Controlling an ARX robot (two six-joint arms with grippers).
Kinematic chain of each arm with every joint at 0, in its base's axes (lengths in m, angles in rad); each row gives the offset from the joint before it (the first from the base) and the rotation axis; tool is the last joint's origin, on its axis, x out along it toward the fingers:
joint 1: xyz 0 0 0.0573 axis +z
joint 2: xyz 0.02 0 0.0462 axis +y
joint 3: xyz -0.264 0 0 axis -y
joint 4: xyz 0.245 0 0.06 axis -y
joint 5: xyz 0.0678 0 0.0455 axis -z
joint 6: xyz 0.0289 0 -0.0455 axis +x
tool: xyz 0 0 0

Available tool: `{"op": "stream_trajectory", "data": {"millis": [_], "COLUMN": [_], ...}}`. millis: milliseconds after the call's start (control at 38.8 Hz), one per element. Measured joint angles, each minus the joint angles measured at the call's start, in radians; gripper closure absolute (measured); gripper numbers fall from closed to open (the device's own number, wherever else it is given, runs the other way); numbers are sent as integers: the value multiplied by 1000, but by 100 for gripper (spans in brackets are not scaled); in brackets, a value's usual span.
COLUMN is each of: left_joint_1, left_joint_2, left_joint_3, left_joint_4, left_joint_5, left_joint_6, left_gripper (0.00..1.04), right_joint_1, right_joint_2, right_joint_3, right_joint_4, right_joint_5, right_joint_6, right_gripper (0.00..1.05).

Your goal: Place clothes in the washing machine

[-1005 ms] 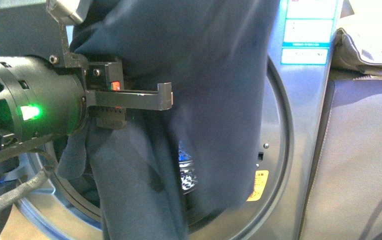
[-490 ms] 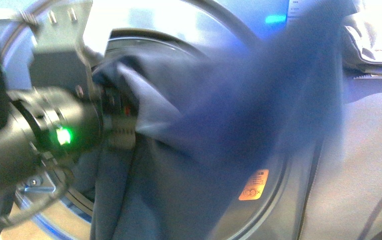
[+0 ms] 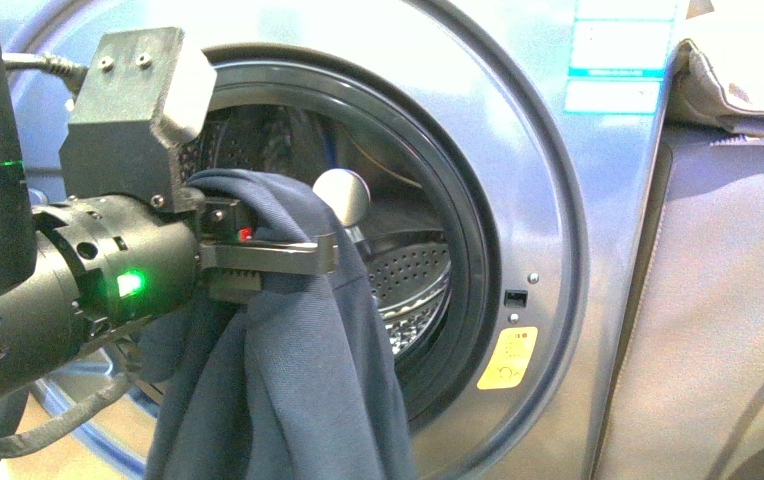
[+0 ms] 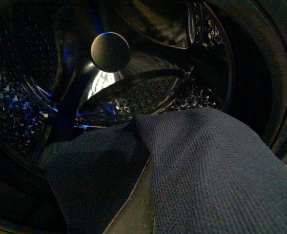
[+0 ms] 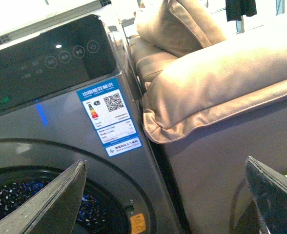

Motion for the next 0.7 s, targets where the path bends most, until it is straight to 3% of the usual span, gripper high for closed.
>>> {"op": "stream_trajectory", "data": {"millis": [103,129,232,387,593,696], "left_joint_1": [-3,-5,-11,-10,-8,-2], "left_joint_2": [4,6,14,27,101,163], "left_joint_3": [0,0,0,0,1,16], "left_joint_4": [2,3,5,11,63,102], "left_joint_5": [0,0,0,0,-12,-21], "left_joint_6": [0,0,0,1,4,3], "left_gripper": [98,98,98,98,98,98], "right_joint_1": [-4,-20,-146,-241,-455,-516], "right_joint_2": [-28,-41,-141,-288,-432,-471], "right_joint_3": [-34,-38,-180,-332,-516,-564], "right_joint_4": [9,-32,-90,-97,-55,-41], "right_joint_5": [34,-14,-284,-382,-592,-650], "right_joint_6": [-45,-74,-151,-171,-181,-181], "right_gripper": [8,12,35,59,104,102]}}
